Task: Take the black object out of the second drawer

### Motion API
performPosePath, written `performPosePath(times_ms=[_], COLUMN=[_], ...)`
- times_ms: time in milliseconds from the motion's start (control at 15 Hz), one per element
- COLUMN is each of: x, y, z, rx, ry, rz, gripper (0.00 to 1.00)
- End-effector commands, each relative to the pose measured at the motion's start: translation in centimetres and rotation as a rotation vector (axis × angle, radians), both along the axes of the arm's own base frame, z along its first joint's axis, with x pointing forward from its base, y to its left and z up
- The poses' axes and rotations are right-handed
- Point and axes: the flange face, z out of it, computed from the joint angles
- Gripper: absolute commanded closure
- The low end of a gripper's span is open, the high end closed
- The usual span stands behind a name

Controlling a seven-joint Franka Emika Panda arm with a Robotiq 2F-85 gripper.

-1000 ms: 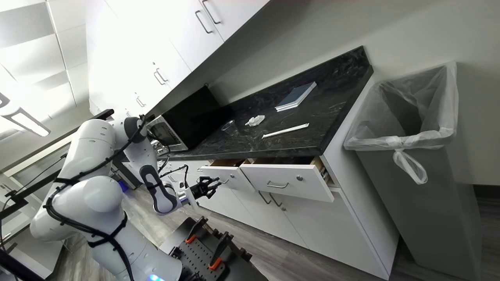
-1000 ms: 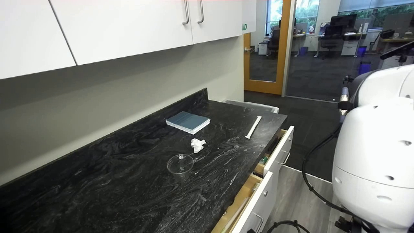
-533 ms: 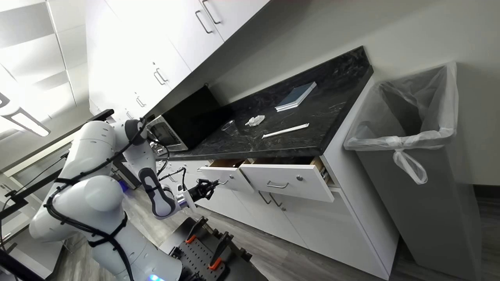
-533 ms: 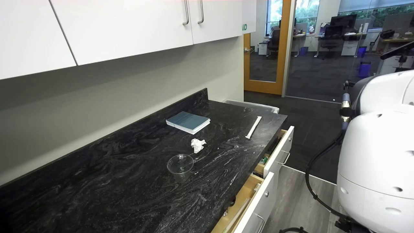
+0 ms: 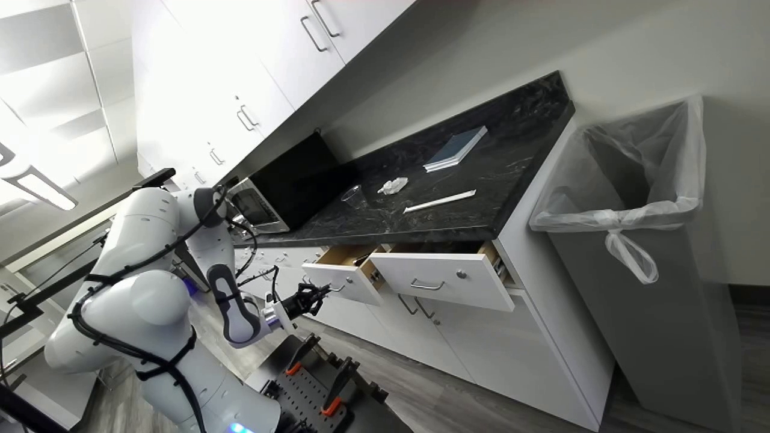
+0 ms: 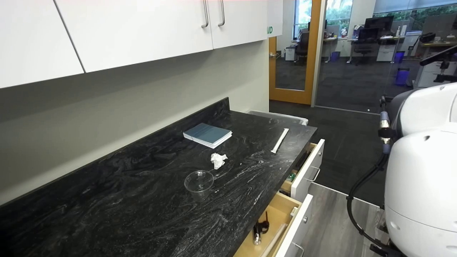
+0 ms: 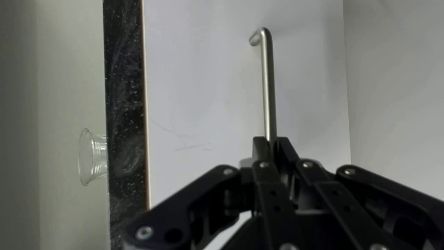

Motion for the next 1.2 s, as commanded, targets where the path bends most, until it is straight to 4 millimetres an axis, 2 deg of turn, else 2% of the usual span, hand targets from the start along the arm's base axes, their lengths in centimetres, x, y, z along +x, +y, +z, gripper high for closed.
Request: performPosePath(times_ms=[0,333,800,1133], x=[-4.1,-8.2,-14.0,-17.2], y=[0.2,-0.2,-1.1,-1.2], z=[-0.9,-1.3,-3.2,-3.1], rx=[0.047,0.058,0.08,0.106], ry=[0.036,0.053,0.087,0.116], rz=[-0.007,-0.023,-0.034,-0.028], gripper=[0.97,0.97,0.97,0.97])
